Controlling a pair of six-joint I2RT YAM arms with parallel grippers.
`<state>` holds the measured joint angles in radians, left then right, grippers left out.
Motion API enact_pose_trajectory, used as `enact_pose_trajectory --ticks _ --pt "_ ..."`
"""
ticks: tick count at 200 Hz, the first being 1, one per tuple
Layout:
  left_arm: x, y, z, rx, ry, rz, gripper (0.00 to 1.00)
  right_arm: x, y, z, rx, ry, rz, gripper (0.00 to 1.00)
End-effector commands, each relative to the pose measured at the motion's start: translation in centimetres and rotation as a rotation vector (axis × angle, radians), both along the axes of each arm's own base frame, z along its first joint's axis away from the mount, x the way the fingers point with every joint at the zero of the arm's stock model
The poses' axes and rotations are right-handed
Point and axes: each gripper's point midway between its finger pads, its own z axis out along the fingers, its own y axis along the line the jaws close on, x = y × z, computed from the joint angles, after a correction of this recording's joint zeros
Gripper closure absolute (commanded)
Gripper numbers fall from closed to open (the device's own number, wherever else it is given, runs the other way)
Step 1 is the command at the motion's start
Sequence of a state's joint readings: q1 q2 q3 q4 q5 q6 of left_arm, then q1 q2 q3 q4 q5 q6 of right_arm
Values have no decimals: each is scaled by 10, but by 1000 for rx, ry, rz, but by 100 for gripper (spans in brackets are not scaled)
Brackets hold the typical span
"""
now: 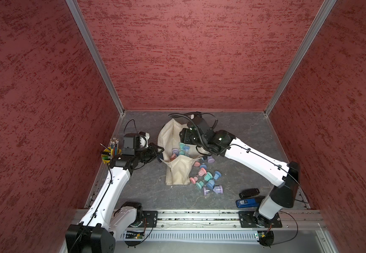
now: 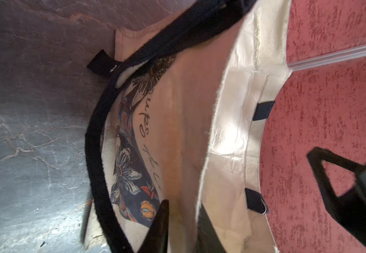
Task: Put the hourglass into the canvas bag
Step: Place the hourglass in the canvas bag, then pick up the hourglass from the center of the board.
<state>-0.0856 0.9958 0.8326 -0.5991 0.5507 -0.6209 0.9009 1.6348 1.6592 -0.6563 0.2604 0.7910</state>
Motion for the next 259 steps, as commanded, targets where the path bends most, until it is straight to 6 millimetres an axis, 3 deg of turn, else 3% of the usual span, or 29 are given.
enact_pose_trajectory --ticks 1,37,76,93,101,130,195,259 --pt "3 0 12 4 -33 2 74 13 -55 -8 -48 -8 -156 36" --pt "1 5 16 2 -43 20 76 16 -114 -42 -24 69 -254 38" --pt "0 7 19 -4 -46 32 85 17 -146 -113 -42 212 -285 40" --pt "0 8 19 -7 -46 35 88 16 -148 -137 -46 261 -267 40" --pt "0 8 18 -9 -43 37 88 17 -147 -158 -78 299 -263 38" --pt "1 7 20 -13 -46 38 91 17 -144 -190 -130 358 -244 35" --pt "1 6 18 -14 -44 32 96 18 -132 -223 -132 414 -194 31" --pt "0 6 16 -12 -45 27 99 17 -138 -253 -155 480 -231 34"
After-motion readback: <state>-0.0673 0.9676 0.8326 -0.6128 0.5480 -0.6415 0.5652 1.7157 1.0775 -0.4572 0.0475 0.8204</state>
